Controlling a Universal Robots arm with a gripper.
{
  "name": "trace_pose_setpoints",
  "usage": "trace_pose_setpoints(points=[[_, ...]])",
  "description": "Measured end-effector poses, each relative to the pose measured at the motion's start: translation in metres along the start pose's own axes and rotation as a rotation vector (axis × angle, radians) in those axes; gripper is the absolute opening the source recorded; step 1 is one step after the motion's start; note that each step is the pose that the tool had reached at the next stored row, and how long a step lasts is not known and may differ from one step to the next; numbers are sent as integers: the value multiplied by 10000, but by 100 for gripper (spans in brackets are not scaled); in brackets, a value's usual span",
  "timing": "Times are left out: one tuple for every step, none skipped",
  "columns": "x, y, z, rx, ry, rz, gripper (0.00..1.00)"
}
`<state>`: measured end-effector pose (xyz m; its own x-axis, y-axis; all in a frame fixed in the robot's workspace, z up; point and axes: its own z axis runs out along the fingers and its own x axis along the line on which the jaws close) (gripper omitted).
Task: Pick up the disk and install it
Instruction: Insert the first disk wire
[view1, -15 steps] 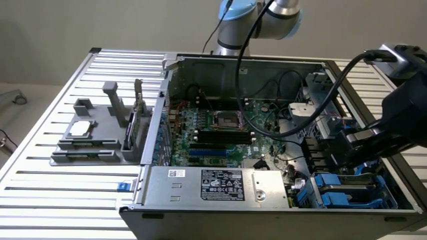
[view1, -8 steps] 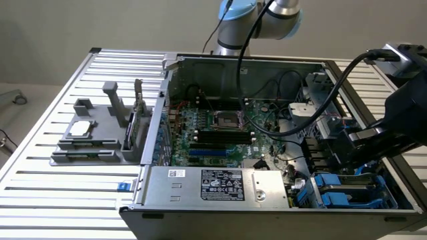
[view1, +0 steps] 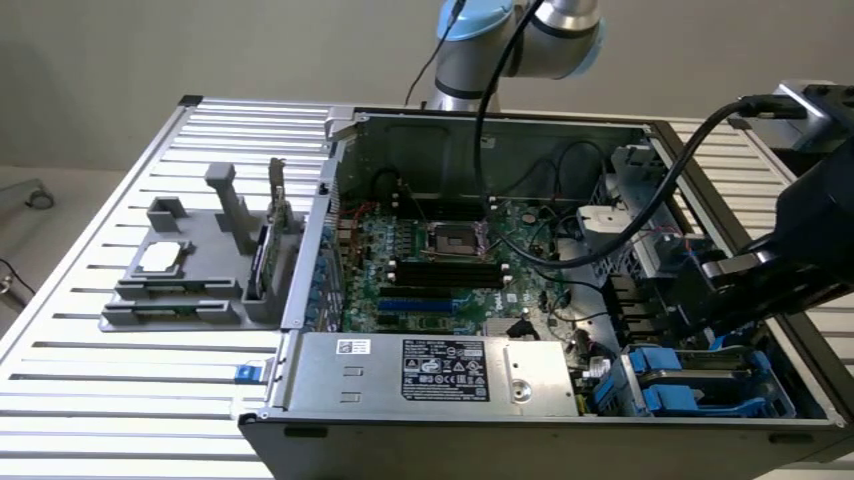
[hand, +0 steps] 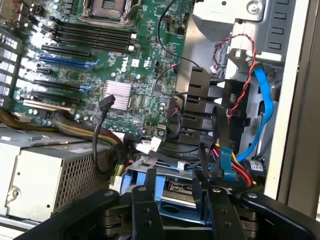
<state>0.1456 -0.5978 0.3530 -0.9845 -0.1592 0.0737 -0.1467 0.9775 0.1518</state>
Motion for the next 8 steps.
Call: trace_pose_setpoints(points=[[0, 1, -7, -4, -29, 81, 42], [1, 2, -14, -10, -58, 178, 42], [2, 3, -21, -17, -88, 288, 42], [2, 4, -28, -23, -116, 395, 42], [3, 5, -34, -28, -144, 502, 42], [3, 6, -37, -35, -175, 610, 42], [3, 6, -38, -42, -206, 713, 42], [3, 6, -37, -49, -238, 822, 42]])
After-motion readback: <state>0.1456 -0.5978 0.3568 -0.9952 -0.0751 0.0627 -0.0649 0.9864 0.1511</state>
